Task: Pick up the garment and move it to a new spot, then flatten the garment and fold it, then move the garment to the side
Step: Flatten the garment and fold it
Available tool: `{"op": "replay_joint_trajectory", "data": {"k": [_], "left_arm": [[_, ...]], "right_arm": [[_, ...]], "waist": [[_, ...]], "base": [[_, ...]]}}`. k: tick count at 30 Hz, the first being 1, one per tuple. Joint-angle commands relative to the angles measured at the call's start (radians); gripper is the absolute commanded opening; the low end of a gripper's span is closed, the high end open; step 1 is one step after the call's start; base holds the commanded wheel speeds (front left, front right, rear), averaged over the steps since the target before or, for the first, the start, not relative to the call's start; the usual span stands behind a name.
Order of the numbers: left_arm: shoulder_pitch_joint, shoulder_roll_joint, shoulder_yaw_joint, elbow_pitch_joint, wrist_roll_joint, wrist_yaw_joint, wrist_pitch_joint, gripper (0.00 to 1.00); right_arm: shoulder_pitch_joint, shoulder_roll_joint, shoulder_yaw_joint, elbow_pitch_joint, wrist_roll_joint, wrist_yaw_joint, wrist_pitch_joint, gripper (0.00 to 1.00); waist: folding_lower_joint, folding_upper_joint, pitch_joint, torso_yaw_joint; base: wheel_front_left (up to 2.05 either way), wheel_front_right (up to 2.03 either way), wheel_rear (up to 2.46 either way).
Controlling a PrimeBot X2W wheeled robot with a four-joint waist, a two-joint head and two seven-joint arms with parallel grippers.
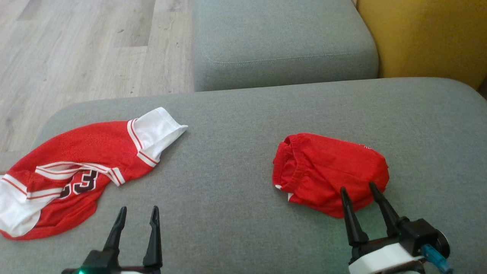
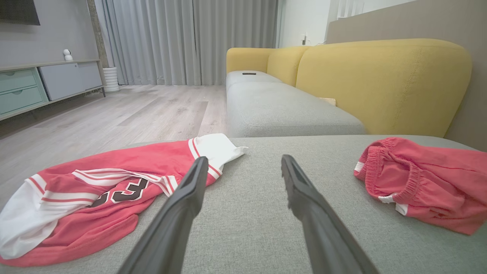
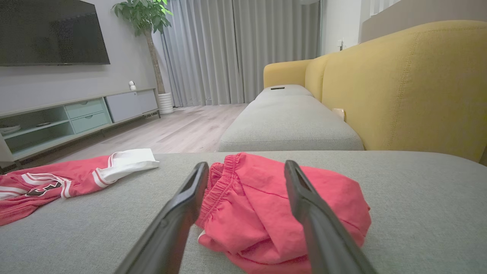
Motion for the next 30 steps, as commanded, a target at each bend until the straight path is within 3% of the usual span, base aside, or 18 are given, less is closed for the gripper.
{"op": "replay_joint_trajectory", "data": {"k": [1,21,30], "left_arm": [[-0.036,-0.008,0.024,-0.031,0.010,-0.002,-0.012,1.00],[-0.035,-0.008,0.007,-0.023,0.037,0.003,-0.012,1.00],[-0.087,-0.008,-0.064,0.052,0.050,-0.052,-0.012,1.00]], "right_arm": [[-0.026,-0.003,0.024,-0.026,0.006,0.008,-0.006,1.00],[-0.024,-0.003,0.025,-0.010,0.006,0.008,-0.006,1.00],[-0.041,-0.003,0.031,-0.014,0.001,0.008,-0.006,1.00]], "waist": [[0.0001,0.0000,0.000,0.001],[0.0001,0.0000,0.000,0.003],[0.0001,0.0000,0.033,-0.015]], "base": [[0.00,0.00,0.00],[0.00,0.00,0.00],[0.00,0.00,0.00]]}}
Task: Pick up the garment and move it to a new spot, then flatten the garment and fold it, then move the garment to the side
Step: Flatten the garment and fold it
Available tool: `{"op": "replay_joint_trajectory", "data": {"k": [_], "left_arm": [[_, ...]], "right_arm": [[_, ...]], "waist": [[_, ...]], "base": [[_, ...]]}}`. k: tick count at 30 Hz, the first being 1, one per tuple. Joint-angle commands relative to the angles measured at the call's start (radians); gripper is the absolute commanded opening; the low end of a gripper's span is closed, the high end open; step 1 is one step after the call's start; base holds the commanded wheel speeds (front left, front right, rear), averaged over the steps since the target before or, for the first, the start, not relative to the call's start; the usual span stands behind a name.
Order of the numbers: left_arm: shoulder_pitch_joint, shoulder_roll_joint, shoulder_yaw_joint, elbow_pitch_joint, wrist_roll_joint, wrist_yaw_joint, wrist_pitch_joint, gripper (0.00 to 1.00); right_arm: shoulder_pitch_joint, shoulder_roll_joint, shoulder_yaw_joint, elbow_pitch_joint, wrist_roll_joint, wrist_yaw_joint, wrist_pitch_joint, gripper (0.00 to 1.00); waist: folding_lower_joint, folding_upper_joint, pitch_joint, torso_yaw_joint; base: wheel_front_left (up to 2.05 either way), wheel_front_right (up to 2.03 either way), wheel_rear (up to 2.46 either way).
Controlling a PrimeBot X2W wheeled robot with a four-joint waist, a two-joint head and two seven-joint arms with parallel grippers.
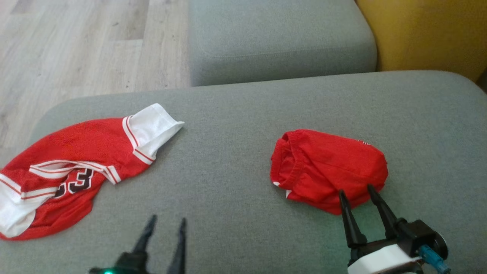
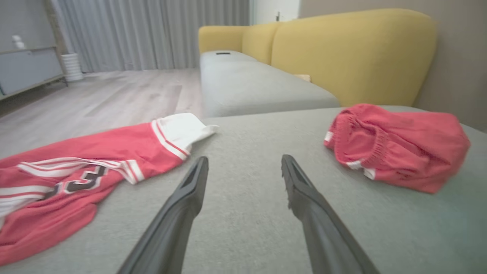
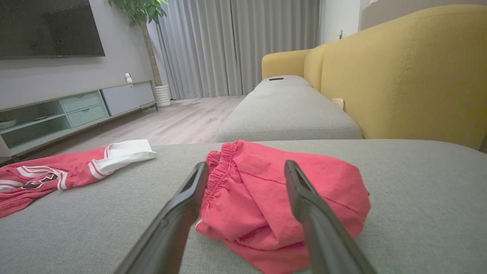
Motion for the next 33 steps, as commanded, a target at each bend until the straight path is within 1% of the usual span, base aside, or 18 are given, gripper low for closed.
{"op": "replay_joint_trajectory", "data": {"k": [1,4,8,16,18,20,23,29,33], "left_arm": [[-0.075,-0.008,0.018,-0.019,0.016,-0.005,-0.012,1.00],[-0.135,-0.006,-0.052,0.044,0.056,-0.057,-0.012,1.00],[-0.244,-0.002,-0.161,0.119,0.111,-0.100,-0.012,1.00],[-0.488,0.005,-0.357,0.297,0.190,-0.123,-0.012,1.00],[-0.550,0.014,-0.392,0.345,0.216,-0.110,-0.012,1.00],[-0.606,0.025,-0.423,0.393,0.248,-0.073,-0.012,1.00],[-0.672,0.030,-0.468,0.442,0.257,-0.038,-0.012,1.00],[-0.763,0.057,-0.544,0.506,0.237,-0.008,-0.012,1.00],[-0.803,0.076,-0.579,0.529,0.217,0.018,-0.012,1.00]], "right_arm": [[-0.040,-0.003,0.025,-0.032,0.001,0.008,-0.006,1.00],[-0.048,-0.003,0.028,-0.041,-0.003,0.008,-0.006,1.00],[-0.062,-0.003,0.034,-0.055,-0.010,0.008,-0.006,1.00],[-0.108,-0.003,0.057,-0.068,-0.039,0.008,-0.006,1.00],[-0.125,-0.003,0.061,-0.076,-0.043,0.008,-0.006,1.00],[-0.141,-0.003,0.067,-0.082,-0.048,0.008,-0.006,1.00],[-0.160,-0.003,0.075,-0.089,-0.053,0.008,-0.006,1.00],[-0.197,-0.003,0.073,-0.100,-0.049,0.008,-0.006,1.00],[-0.209,-0.003,0.071,-0.105,-0.041,0.008,-0.006,1.00]], "waist": [[0.0000,0.0000,0.008,-0.004],[0.0000,0.0000,0.030,-0.012],[0.0000,0.0000,0.065,-0.025],[0.0000,0.0000,0.177,-0.068],[0.0000,0.0000,0.208,-0.079],[0.0000,0.0000,0.236,-0.092],[0.0000,0.0000,0.273,-0.109],[0.0000,0.0000,0.328,-0.142],[0.0000,0.0000,0.349,-0.163]], "base": [[0.00,0.00,0.00],[0.00,0.00,0.00],[0.00,0.00,0.00],[0.00,0.00,0.00],[0.00,0.00,0.00],[0.00,0.00,0.00],[0.00,0.00,0.00],[0.00,0.00,0.00],[0.00,0.00,0.00]]}}
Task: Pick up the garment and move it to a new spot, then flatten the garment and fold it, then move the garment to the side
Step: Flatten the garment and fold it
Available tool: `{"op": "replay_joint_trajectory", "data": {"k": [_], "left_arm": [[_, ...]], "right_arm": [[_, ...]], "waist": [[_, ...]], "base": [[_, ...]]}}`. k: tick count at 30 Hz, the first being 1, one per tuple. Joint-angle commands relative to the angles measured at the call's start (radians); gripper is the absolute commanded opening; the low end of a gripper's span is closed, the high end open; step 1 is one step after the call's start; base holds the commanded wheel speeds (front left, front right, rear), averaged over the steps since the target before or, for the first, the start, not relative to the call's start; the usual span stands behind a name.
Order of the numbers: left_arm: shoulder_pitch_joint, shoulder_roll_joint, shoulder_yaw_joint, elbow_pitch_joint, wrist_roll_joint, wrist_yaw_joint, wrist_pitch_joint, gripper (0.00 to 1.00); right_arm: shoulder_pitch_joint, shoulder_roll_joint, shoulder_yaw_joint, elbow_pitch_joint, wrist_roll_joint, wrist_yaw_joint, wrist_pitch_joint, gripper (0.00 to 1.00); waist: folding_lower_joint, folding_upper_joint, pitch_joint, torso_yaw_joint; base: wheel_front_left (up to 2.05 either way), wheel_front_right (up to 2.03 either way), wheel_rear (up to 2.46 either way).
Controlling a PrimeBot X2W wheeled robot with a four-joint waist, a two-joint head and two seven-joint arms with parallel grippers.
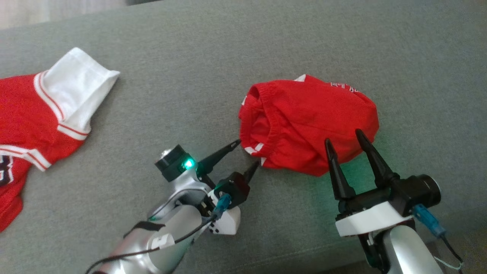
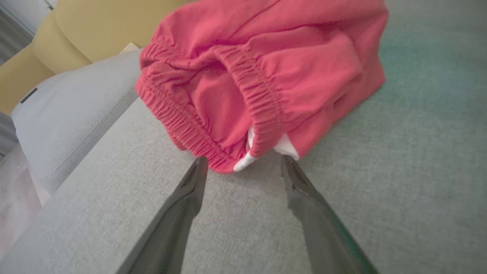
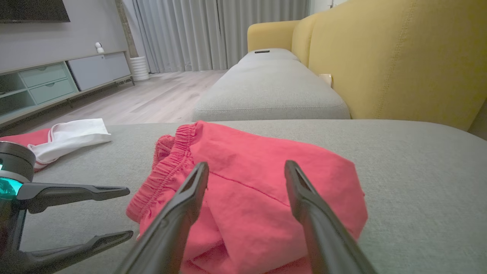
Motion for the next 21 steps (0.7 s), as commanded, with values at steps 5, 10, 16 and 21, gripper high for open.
{"op": "replay_joint_trajectory", "data": {"k": [5,10,16,21], "left_arm": [[-0.095,0.047,-0.039,0.004,-0.014,0.027,-0.006,1.00],[-0.121,0.066,-0.073,-0.005,-0.055,0.025,-0.006,0.31],[-0.112,0.079,-0.088,-0.055,-0.112,0.027,-0.006,0.00],[-0.072,0.070,-0.050,-0.123,-0.221,-0.008,-0.006,0.00]], "right_arm": [[-0.042,-0.003,0.022,-0.042,0.018,0.008,-0.006,1.00],[-0.050,-0.003,0.019,-0.049,0.030,0.008,-0.006,1.00],[-0.042,-0.003,0.010,-0.047,0.033,0.008,-0.006,1.00],[-0.031,-0.003,0.014,-0.042,0.035,0.008,-0.006,1.00]], "waist": [[-0.0002,0.0000,0.038,-0.035],[-0.0002,0.0000,0.048,-0.048],[-0.0002,0.0000,0.033,-0.041],[-0.0002,0.0000,0.001,-0.026]], "base": [[0.00,0.00,0.00],[0.00,0.00,0.00],[0.00,0.00,0.00],[0.00,0.00,0.00]]}}
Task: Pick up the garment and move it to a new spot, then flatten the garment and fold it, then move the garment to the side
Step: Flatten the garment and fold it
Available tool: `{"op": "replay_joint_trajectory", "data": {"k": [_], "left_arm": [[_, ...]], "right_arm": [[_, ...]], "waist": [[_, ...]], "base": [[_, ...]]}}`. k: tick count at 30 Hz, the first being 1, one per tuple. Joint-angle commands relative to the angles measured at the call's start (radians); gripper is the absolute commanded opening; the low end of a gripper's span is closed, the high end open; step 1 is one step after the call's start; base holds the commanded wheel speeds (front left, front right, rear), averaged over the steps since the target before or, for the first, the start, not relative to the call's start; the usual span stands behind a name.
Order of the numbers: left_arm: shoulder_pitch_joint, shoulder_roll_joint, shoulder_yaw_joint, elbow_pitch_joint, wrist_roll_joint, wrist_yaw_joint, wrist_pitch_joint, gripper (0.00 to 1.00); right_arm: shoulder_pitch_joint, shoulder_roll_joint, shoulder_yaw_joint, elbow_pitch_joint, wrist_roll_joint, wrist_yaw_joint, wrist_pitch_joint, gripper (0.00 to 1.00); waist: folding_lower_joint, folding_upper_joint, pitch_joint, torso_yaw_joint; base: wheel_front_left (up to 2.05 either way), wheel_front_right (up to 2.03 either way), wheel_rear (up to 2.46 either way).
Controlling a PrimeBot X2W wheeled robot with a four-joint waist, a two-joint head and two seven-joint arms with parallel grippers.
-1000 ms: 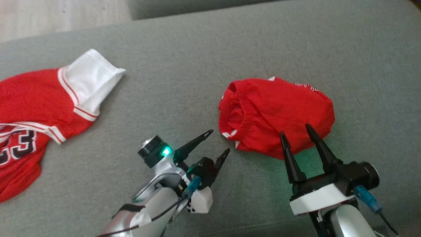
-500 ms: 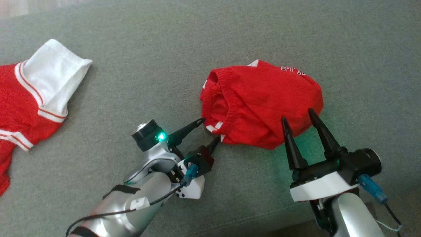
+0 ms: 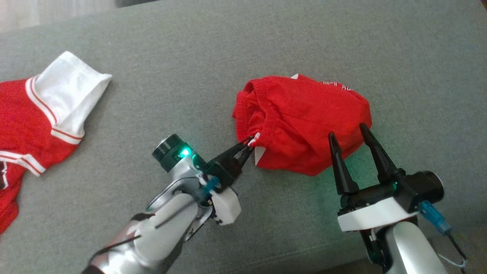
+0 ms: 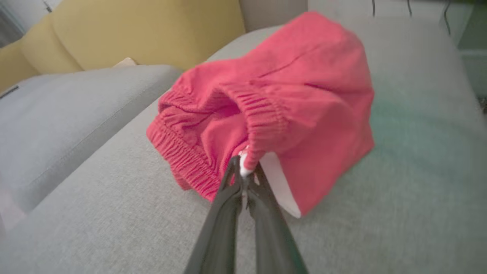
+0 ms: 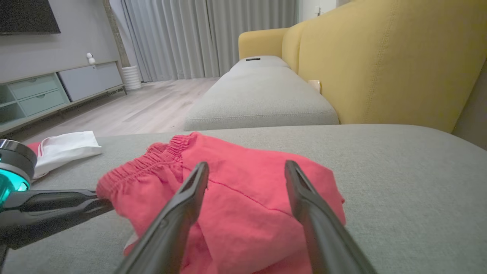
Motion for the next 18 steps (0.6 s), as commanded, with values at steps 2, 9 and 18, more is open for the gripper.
{"op": "replay_joint_trajectory", "data": {"k": [2,9,18], "left_arm": [[0.013,-0.014,0.086,-0.069,-0.081,-0.034,-0.006,0.00],[0.005,-0.052,0.135,-0.131,-0.253,-0.143,-0.006,0.00],[-0.417,0.000,-0.130,-0.146,-0.472,-0.146,0.101,0.00]], "right_arm": [[-0.011,-0.003,0.021,-0.026,0.010,0.008,-0.006,1.00],[0.016,-0.003,0.035,-0.015,0.022,0.008,-0.006,1.00],[0.037,-0.003,0.057,-0.011,0.051,0.008,-0.006,1.00]], "waist": [[0.0000,0.0000,-0.026,0.014],[0.0000,0.0000,-0.110,0.022],[0.0000,0.0000,-0.191,-0.029]], "base": [[0.00,0.00,0.00],[0.00,0.00,0.00],[0.00,0.00,0.00]]}}
